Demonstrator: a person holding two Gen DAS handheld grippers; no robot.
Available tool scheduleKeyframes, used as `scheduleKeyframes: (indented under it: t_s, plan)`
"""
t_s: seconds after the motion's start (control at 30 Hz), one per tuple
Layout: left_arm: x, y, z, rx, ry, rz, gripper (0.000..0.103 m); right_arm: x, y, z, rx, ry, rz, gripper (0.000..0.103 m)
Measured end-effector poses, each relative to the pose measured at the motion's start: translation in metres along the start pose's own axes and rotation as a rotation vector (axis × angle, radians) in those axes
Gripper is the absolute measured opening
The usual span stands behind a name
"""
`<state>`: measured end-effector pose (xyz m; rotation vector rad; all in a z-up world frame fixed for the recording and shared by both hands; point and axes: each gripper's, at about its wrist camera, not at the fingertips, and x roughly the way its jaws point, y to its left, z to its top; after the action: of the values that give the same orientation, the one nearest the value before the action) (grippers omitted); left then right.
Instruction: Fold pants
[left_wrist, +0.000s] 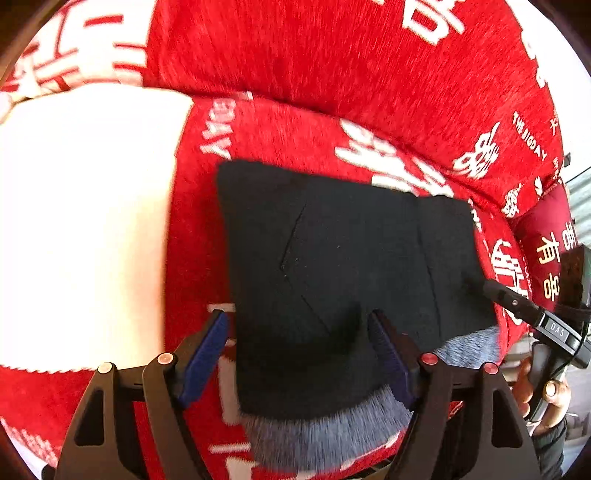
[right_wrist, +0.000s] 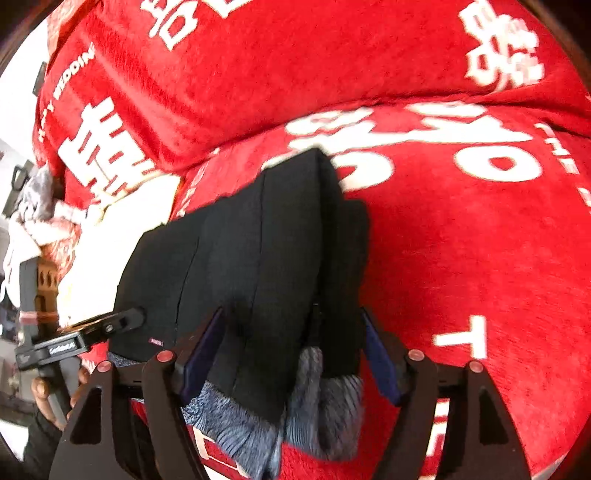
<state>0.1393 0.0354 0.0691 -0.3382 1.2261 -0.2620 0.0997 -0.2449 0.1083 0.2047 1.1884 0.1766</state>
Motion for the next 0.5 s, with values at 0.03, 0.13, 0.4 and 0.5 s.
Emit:
scheduleKeyframes:
  t_s: [0.03, 0.13, 0.4, 0.5]
  plan:
    - [-0.013, -0.002, -0.004, -0.001, -0.034, 0.008, 0.079, -0.015, 0.007, -0.004, -0.042, -0.042, -0.035, 0.077]
    - [-0.038, -0.017, -0.019, 0.021, -0.091, -0.033, 0.079, -0.045, 0.042, -0.025, -0.207, -0.117, -0.037, 0.082]
    - [0.004, -0.057, -0.051, 0.173, -0.019, 0.033, 0.079, -0.009, 0.064, -0.069, -0.381, -0.014, -0.059, 0.082]
    - [0.005, -0.058, -0.054, 0.196, -0.027, 0.062, 0.079, -0.006, 0.050, -0.066, -0.326, -0.009, -0.075, 0.083]
